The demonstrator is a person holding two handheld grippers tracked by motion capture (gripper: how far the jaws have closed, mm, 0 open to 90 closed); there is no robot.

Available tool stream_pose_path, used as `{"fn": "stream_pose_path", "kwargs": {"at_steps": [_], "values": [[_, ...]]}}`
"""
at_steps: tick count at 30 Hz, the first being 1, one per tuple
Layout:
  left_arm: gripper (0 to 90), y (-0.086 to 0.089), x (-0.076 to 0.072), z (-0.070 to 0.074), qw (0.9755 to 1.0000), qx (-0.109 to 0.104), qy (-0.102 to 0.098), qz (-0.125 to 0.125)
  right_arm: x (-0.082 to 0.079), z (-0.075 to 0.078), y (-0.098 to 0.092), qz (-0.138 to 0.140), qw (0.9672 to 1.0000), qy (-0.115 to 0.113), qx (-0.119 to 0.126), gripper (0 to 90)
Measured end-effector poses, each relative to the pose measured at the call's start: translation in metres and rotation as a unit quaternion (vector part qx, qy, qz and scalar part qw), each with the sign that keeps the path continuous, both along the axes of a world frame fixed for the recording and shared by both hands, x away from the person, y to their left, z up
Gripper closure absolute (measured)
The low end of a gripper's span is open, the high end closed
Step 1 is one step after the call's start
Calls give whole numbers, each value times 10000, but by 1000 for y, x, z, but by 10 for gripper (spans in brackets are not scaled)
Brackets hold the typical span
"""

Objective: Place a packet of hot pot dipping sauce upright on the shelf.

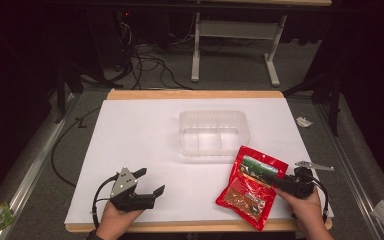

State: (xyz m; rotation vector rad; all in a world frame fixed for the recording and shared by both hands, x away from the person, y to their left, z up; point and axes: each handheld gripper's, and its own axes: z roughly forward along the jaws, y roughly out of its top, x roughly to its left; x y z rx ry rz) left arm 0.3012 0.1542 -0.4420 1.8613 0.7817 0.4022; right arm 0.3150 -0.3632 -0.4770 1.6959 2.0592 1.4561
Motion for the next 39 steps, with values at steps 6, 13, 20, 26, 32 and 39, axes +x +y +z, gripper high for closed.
{"fn": "stream_pose_path", "kwargs": {"at_steps": [6, 13, 20, 26, 32, 39], "values": [[160, 0, 0, 0, 10000, 2, -5, -13, -4, 7, 1, 138, 9998, -152, 81, 891], [161, 0, 0, 0, 10000, -25, 13, -28, -17, 26, 12, 305, 9978, -581, 109, 899], [161, -1, 0, 0, 10000, -18, -11, -29, -32, 47, 19, 334, 9936, -1064, 177, 900], [161, 0, -1, 1, 10000, -11, -39, -17, -44, 67, 28, 518, 9879, -1441, 224, 900], [161, 1, -1, 1, 10000, -19, -42, -10, -54, 86, 34, 661, 9800, -1877, 93, 900], [161, -1, -1, 0, 10000, 12, -38, -44, -60, 95, 35, 592, 9748, -2148, 28, 900]]}}
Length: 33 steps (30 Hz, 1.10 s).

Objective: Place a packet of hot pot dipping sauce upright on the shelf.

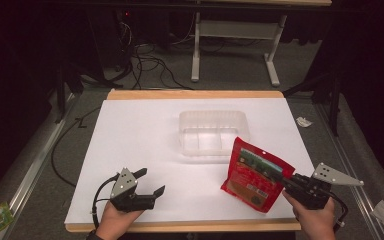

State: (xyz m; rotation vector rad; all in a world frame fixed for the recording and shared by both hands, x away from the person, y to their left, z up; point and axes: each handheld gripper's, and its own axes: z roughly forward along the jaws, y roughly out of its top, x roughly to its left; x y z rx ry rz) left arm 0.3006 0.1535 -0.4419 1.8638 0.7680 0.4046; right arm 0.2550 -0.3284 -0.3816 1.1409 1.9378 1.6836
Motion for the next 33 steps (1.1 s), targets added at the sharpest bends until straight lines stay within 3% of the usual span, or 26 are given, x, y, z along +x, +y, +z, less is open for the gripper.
{"fn": "stream_pose_path", "kwargs": {"at_steps": [7, 10, 15, 26, 28, 29, 32, 33], "values": [[161, 0, 0, 0, 10000, 12, -6, 2, 0, 5, -4, -325, 9991, -255, -27, 900], [161, -1, 0, 0, 10000, 14, -1, -3, 0, 8, -8, -639, 9971, -417, 1, 900], [161, -1, 0, 0, 10000, 18, -2, -18, 1, 7, -11, -890, 9948, -502, 38, 900], [164, -3, 1, -2, 10000, 13, 26, -21, 3, 5, -11, -971, 9941, -477, -2, 900], [167, -6, 2, -2, 9999, -103, 68, -40, 2, 5, -10, -900, 9948, -474, -4, 900], [181, -12, 5, -4, 9996, -228, 143, -65, 1, 7, -7, -803, 9956, -483, -24, 900], [199, -25, 7, -4, 9996, -235, 123, -80, 0, 8, 0, -647, 9966, -518, -35, 900], [213, -41, 8, -4, 9993, -233, 175, -229, 0, 8, 3, -619, 9967, -521, -22, 900]]}}
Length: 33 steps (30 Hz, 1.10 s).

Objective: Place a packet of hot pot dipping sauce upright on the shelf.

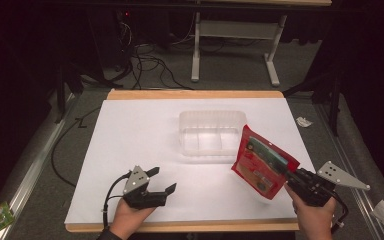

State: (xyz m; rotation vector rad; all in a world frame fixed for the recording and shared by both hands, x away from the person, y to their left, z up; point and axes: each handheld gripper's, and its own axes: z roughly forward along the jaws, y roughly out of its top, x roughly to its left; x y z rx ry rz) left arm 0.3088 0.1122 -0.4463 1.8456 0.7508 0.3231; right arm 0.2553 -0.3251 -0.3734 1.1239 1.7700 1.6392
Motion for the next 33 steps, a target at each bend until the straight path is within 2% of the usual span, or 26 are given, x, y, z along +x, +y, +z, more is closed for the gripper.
{"fn": "stream_pose_path", "kwargs": {"at_steps": [1, 3, 4, 5, 6, 7, 10, 11, 12, 13, 14, 15, 16, 17, 18, 20, 21, 22, 24, 27, 29, 30, 33], "values": [[225, 0, 0, 0, 10000, 0, 0, 0, 0, 0, 3, 91, 10000, -13, 4, 900], [250, -13, 0, -1, 9998, 66, -4, -168, 0, -1, 10, 197, 9998, -10, 6, 900], [264, -28, 1, -3, 9994, 58, 9, -336, 1, -2, 13, 278, 9996, -6, 6, 900], [272, -28, 1, -3, 9994, 58, 9, -336, 1, -2, 13, 278, 9996, -6, 6, 900], [281, -44, 4, -3, 9987, -39, 59, -503, 1, -2, 22, 419, 9991, 17, 20, 900], [289, -44, 4, -3, 9987, -39, 59, -503, 1, -3, 27, 527, 9986, 29, 10, 900], [302, -61, 8, -4, 9976, -246, 103, -632, 0, -4, 38, 689, 9976, 30, -6, 900], [307, -69, 8, -3, 9969, -322, 63, -722, 0, -5, 48, 898, 9959, 44, 0, 900], [310, -69, 8, -3, 9969, -322, 63, -722, 0, -5, 48, 898, 9959, 44, 0, 900], [311, -71, 7, -2, 9965, -347, 17, -757, 1, -7, 58, 1092, 9940, 57, 23, 900], [311, -71, 7, -2, 9965, -347, 17, -757, 1, -7, 58, 1092, 9940, 57, 23, 900], [311, -71, 6, -1, 9964, -370, -2, -760, 1, -8, 62, 1215, 9926, 63, 57, 900], [315, -68, 5, 1, 9956, -457, 17, -813, 3, -9, 71, 1395, 9901, 103, 79, 900], [327, -68, 5, 1, 9956, -457, 17, -813, 3, -9, 71, 1395, 9901, 103, 79, 900], [348, -65, 6, 1, 9940, -616, 102, -901, 4, -10, 78, 1501, 9885, 151, 96, 900], [424, -64, 7, 1, 9931, -678, 149, -948, 5, -12, 84, 1602, 9869, 189, 59, 900], [424, -64, 7, 1, 9926, -709, 185, -968, 5, -12, 84, 1602, 9869, 189, 59, 900], [460, -63, 7, 1, 9922, -728, 209, -988, 6, -13, 86, 1609, 9868, 197, 30, 900], [520, -62, 6, 0, 9928, -736, 232, -921, 7, -13, 88, 1627, 9865, 195, 8, 900], [658, -58, 7, -1, 9932, -758, 250, -852, 11, -14, 87, 1529, 9881, 192, 10, 900], [734, -58, 7, -1, 9931, -698, 232, -909, 13, -17, 84, 1473, 9887, 254, 63, 899], [797, -59, 5, -1, 9935, -636, 177, -932, 14, -19, 83, 1468, 9888, 282, 31, 898], [818, -63, 1, -1, 9949, -480, -35, -882, 14, -19, 83, 1439, 9892, 277, 6, 895]]}}
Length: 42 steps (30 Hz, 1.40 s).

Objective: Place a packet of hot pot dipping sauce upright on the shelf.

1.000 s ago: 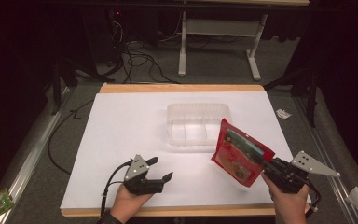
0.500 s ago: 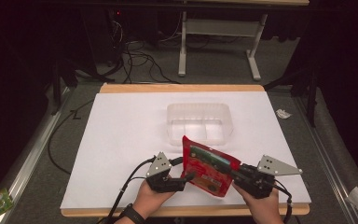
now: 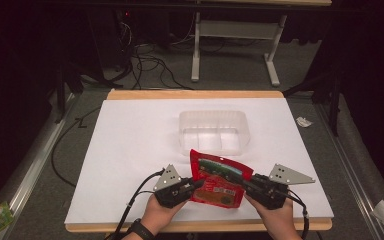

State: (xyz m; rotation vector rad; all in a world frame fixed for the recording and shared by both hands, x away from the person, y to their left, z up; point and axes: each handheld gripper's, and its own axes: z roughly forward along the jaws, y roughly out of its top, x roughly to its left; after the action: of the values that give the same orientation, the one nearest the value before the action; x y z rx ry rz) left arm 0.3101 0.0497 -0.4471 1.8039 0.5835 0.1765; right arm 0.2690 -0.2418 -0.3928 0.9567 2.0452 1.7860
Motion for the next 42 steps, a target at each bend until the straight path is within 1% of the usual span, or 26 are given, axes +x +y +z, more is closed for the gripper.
{"fn": "stream_pose_path", "kwargs": {"at_steps": [2, 5, 6, 7, 8, 10, 11, 14, 15, 16, 17, 18, 20, 21, 24, 25, 26, 27, 29, 31, 32, 33, 34, 35, 36, 42], "values": [[827, 0, 0, -1, 10000, 8, -34, -8, 0, 0, 0, 22, 10000, -27, -2, 887], [829, 1, 0, -1, 10000, 30, -63, 5, 2, -4, 0, 9, 9997, 95, -203, 678], [828, 1, 0, -1, 10000, 30, -63, 5, 2, -4, 0, 9, 9997, 95, -203, 678], [827, 0, -1, -1, 10000, 40, -77, 24, 4, -7, 0, -3, 9995, 190, -252, 623], [827, 0, -1, -2, 9999, 47, -103, 41, 8, -15, -1, 59, 9987, 406, -300, 551], [826, 0, -1, -2, 9999, 50, -103, 42, 9, -18, 0, 98, 9982, 496, -319, 525], [825, 0, -1, -2, 9999, 48, -107, 46, 12, -27, 0, 169, 9967, 669, -422, 503], [821, 0, -1, -3, 9999, 69, -119, 62, 15, -40, 0, 293, 9940, 922, -503, 519], [821, 1, -1, -3, 9999, 77, -126, 70, 15, -40, 0, 293, 9940, 922, -503, 519], [818, 0, -1, -3, 9999, 82, -128, 75, 18, -47, 0, 379, 9921, 1079, -522, 543], [818, 0, -1, -3, 9999, 83, -125, 79, 18, -47, 0, 379, 9921, 1079, -522, 543], [815, 0, -1, -4, 9998, 100, -129, 85, 20, -53, 1, 474, 9898, 1203, -606, 575], [811, 0, -1, -3, 9998, 108, -128, 80, 21, -55, 1, 530, 9888, 1233, -653, 597], [809, 1, -1, -3, 9998, 109, -130, 82, 23, -58, 2, 537, 9877, 1246, -782, 631], [798, 1, -1, -4, 9998, 117, -125, 81, 25, -59, 3, 557, 9868, 1290, -806, 674], [793, 1, -1, -4, 9998, 119, -122, 84, 26, -60, 3, 627, 9859, 1305, -836, 731], [793, 1, -1, -4, 9998, 124, -121, 90, 26, -60, 3, 627, 9859, 1305, -836, 731], [788, 1, 0, -4, 9998, 135, -123, 84, 26, -61, 3, 702, 9854, 1293, -860, 776], [735, 1, -1, -4, 9998, 164, -128, 73, 25, -59, 4, 853, 9841, 1240, -944, 840], [630, 1, -1, -4, 9997, 198, -116, 96, 23, -58, 5, 869, 9838, 1207, -1000, 847], [630, 1, -1, -5, 9995, 269, -116, 149, 23, -58, 5, 869, 9838, 1207, -1000, 847], [516, 1, -3, -5, 9991, 334, -167, 219, 22, -57, 4, 855, 9842, 1229, -946, 851], [472, 1, -3, -5, 9991, 334, -167, 219, 22, -57, 4, 855, 9842, 1229, -946, 851], [472, 2, -3, -5, 9989, 359, -185, 253, 20, -56, 4, 832, 9848, 1211, -924, 852], [391, 4, -4, -4, 9987, 371, -159, 297, 17, -51, 2, 749, 9867, 1102, -928, 854], [345, 21, -3, 1, 9981, 263, -180, 526, 12, -42, -12, 293, 9918, 966, -787, 856]]}}
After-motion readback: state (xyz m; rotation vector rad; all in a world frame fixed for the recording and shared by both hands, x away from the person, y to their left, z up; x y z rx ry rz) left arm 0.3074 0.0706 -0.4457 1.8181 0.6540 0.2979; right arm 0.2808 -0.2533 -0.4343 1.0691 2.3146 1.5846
